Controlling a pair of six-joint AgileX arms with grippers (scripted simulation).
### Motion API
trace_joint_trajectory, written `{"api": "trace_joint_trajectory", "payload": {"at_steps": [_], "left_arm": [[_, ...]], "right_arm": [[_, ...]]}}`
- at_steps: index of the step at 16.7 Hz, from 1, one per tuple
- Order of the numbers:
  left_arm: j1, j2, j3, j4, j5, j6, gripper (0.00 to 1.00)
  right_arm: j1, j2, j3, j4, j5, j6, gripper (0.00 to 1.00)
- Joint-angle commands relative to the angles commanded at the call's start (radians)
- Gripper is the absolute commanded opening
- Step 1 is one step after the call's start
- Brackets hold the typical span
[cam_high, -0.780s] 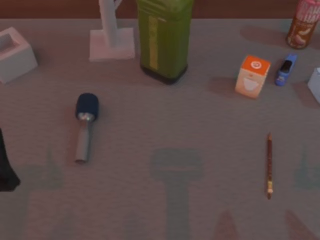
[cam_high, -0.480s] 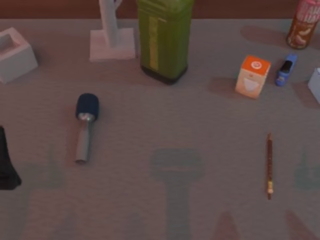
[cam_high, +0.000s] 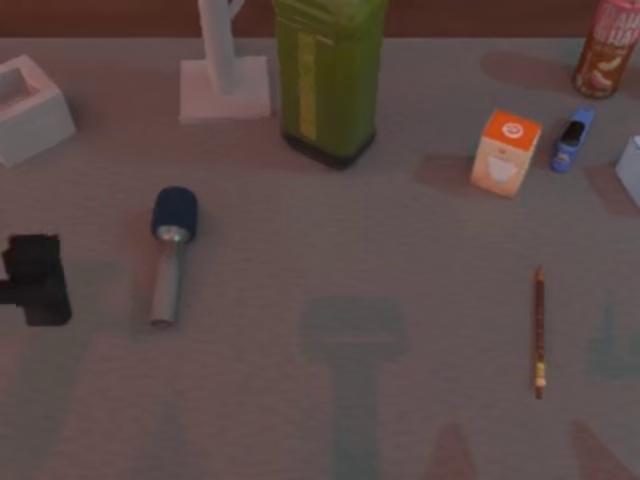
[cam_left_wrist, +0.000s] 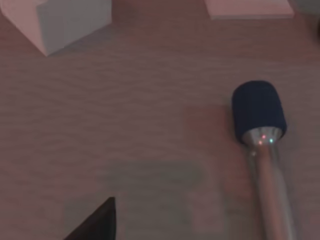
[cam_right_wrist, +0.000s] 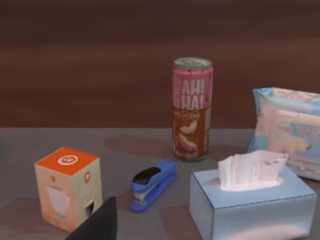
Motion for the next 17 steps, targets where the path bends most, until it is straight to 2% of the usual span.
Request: {"api": "trace_joint_trajectory", "payload": {"at_steps": [6,10,14,17], "left_arm": [[-0.097,0.606,0.414,-0.284,0.015,-0.086,1.0],[-0.149,0.915,0.632,-0.443,0.021,-0.131,1.0],[-0.179,1.087,0.756,-0.547,0.02,-0.16,1.0],[-0.184,1.114,0.776,-0.566,0.019,-0.165,1.0]], "right_arm": [[0.0,0.0,0.0,0.0,0.0,0.0,1.0],[0.0,0.0,0.0,0.0,0.0,0.0,1.0],[0.0,0.0,0.0,0.0,0.0,0.0,1.0],[0.0,0.0,0.0,0.0,0.0,0.0,1.0]]}}
